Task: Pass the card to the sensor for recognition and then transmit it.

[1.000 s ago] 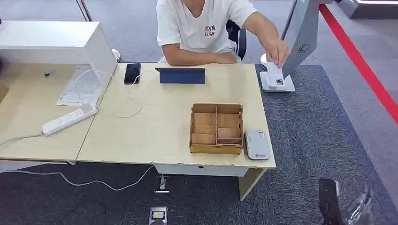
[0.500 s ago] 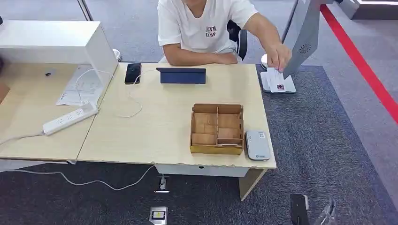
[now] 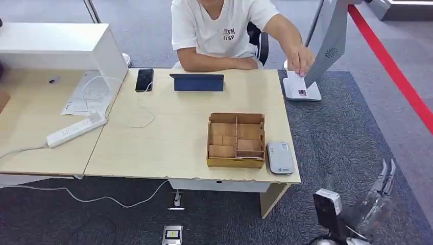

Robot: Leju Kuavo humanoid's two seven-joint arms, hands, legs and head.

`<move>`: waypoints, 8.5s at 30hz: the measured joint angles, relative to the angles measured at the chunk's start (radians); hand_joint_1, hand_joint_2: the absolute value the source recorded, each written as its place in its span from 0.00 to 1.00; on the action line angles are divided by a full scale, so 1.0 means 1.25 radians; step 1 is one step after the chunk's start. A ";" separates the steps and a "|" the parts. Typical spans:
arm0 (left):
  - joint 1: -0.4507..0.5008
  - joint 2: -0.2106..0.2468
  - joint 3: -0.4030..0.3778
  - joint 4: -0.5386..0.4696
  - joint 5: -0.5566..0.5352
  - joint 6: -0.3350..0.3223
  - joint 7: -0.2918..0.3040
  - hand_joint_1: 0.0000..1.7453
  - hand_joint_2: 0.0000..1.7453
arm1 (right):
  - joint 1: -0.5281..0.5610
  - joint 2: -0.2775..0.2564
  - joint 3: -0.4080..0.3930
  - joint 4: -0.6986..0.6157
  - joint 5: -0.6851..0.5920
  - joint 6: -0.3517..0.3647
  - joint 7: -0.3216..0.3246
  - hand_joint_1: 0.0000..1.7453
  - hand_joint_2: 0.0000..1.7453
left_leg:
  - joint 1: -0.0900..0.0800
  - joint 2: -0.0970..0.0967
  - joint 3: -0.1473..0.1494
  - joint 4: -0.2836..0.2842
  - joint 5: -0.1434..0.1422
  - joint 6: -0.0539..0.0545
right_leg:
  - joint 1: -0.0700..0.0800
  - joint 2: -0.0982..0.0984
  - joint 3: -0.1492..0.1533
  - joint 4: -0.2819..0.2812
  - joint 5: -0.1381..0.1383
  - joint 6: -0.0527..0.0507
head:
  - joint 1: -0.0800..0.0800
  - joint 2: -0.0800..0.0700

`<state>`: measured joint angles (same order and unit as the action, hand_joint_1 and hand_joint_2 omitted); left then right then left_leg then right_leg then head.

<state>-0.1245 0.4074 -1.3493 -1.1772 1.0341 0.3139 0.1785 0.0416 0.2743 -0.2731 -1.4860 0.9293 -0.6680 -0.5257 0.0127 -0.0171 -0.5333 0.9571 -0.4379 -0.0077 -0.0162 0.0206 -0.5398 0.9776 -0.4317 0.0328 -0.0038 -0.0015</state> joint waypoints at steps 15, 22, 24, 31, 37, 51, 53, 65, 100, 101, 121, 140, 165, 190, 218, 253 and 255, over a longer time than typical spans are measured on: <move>-0.032 -0.001 0.004 0.009 -0.104 -0.109 0.073 0.00 0.00 | -0.117 -0.194 0.396 -0.140 0.477 0.000 0.789 0.00 1.00 | 0.000 0.000 0.000 0.000 0.001 0.000 | 0.000 0.000 0.000 0.000 0.001 0.000 | 0.000 0.000; -0.034 -0.003 0.012 0.017 -0.111 -0.120 0.079 0.00 0.00 | -0.166 -0.305 0.556 -0.118 0.478 0.007 0.840 0.00 1.00 | 0.000 0.000 0.000 0.000 0.001 0.000 | 0.000 0.000 -0.001 0.000 0.001 0.000 | 0.000 0.000; -0.034 -0.004 0.018 0.018 -0.119 -0.132 0.089 0.00 0.00 | -0.189 -0.331 0.593 -0.110 0.477 0.037 0.874 0.00 1.00 | 0.000 0.000 -0.001 0.000 0.001 0.000 | 0.000 0.000 -0.001 0.000 0.001 0.000 | 0.000 0.000; -0.042 -0.007 0.030 0.029 -0.140 -0.169 0.119 0.00 0.00 | -0.271 -0.410 0.722 -0.071 0.444 0.123 0.932 0.00 1.00 | 0.000 0.000 -0.001 0.000 0.001 0.000 | 0.000 0.000 -0.001 0.000 0.001 0.000 | 0.000 0.000; -0.053 -0.013 0.042 0.043 -0.156 -0.198 0.138 0.00 0.00 | -0.296 -0.459 0.783 -0.056 0.427 0.168 0.952 0.00 1.00 | 0.000 0.000 -0.001 0.000 0.001 0.000 | 0.000 0.000 -0.001 0.000 0.001 0.000 | 0.000 0.000; -0.059 -0.026 0.061 0.063 -0.175 -0.218 0.157 0.00 0.00 | -0.357 -0.514 0.858 -0.055 0.404 0.238 0.963 0.00 1.00 | 0.000 0.000 -0.001 0.000 0.001 0.000 | 0.000 0.000 -0.001 0.000 0.002 0.000 | 0.000 0.000; -0.060 -0.027 0.062 0.065 -0.176 -0.221 0.157 0.00 0.00 | -0.365 -0.518 0.864 -0.055 0.400 0.242 0.964 0.00 1.00 | 0.000 0.000 -0.001 0.000 0.001 0.000 | 0.000 0.000 -0.001 0.000 0.002 0.000 | 0.000 0.000; -0.062 -0.031 0.062 0.070 -0.181 -0.224 0.162 0.00 0.00 | -0.399 -0.537 0.895 -0.056 0.368 0.255 0.974 0.00 1.00 | 0.000 0.000 -0.001 0.000 0.001 0.000 | 0.000 0.000 -0.001 0.000 0.002 0.000 | 0.000 0.000; -0.058 -0.031 0.063 0.071 -0.169 -0.221 0.157 0.00 0.00 | -0.425 -0.537 0.952 -0.020 0.317 0.203 0.973 1.00 1.00 | 0.000 0.000 -0.001 0.000 0.001 0.000 | 0.000 0.000 -0.001 0.000 0.002 0.000 | 0.000 0.000; -0.058 -0.031 0.063 0.072 -0.169 -0.222 0.157 0.00 0.00 | -0.424 -0.537 0.952 -0.020 0.319 0.199 0.972 1.00 1.00 | 0.000 0.000 -0.001 0.000 0.001 0.000 | 0.000 0.000 -0.001 0.000 0.002 0.000 | 0.000 0.000; -0.058 -0.032 0.068 0.088 -0.173 -0.230 0.155 0.00 0.00 | -0.343 -0.582 0.891 -0.025 0.240 0.156 0.975 1.00 1.00 | 0.000 0.000 -0.001 0.000 0.001 0.000 | 0.000 0.000 -0.002 0.000 0.002 0.000 | 0.000 0.000; -0.056 -0.036 0.077 0.096 -0.149 -0.224 0.156 0.00 0.00 | -0.343 -0.583 0.874 0.054 0.116 0.293 0.975 1.00 1.00 | 0.000 0.000 -0.001 0.000 0.001 0.000 | 0.000 0.000 -0.002 0.000 0.002 0.000 | 0.000 0.000; -0.064 -0.050 0.082 0.110 -0.184 -0.241 0.164 0.00 0.00 | -0.463 -0.548 0.887 0.110 0.061 0.360 0.975 1.00 1.00 | 0.000 0.000 -0.001 0.000 0.001 0.000 | 0.000 0.000 -0.002 0.000 0.002 0.000 | 0.000 0.000; -0.062 -0.059 0.092 0.127 -0.192 -0.252 0.165 0.00 0.00 | -0.440 -0.528 0.926 0.193 0.004 0.383 0.975 1.00 1.00 | 0.000 0.000 -0.001 0.000 0.001 0.000 | 0.000 0.000 -0.002 0.000 0.002 0.000 | 0.000 0.000; -0.069 -0.076 0.113 0.149 -0.220 -0.269 0.186 0.00 0.00 | -0.422 -0.528 0.826 0.196 0.061 0.505 0.975 1.00 1.00 | 0.000 0.000 -0.001 0.000 0.001 0.000 | 0.000 0.000 -0.002 0.000 0.002 0.000 | 0.000 0.000; -0.088 -0.104 0.124 0.190 -0.238 -0.305 0.201 0.00 0.00 | -0.527 -0.486 0.912 0.370 -0.120 0.419 0.975 1.00 1.00 | 0.000 0.000 -0.002 0.000 0.001 0.000 | 0.000 0.000 -0.002 0.000 0.002 0.000 | 0.000 0.000; -0.091 -0.106 0.126 0.195 -0.244 -0.310 0.202 0.00 0.00 | -0.527 -0.483 0.918 0.385 -0.132 0.406 0.972 1.00 1.00 | 0.000 0.000 -0.002 0.000 0.001 0.000 | 0.000 0.000 -0.002 0.000 0.002 0.000 | 0.000 0.000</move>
<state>-0.2381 0.2747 -1.1921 -0.9338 0.7298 -0.0732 0.4315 -0.6167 -0.3296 0.8740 -1.0048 0.7641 -0.1610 0.6893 0.0127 -0.0172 -0.5354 0.9577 -0.4364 -0.0075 -0.0163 0.0207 -0.5426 0.9779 -0.4295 0.0329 -0.0042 -0.0015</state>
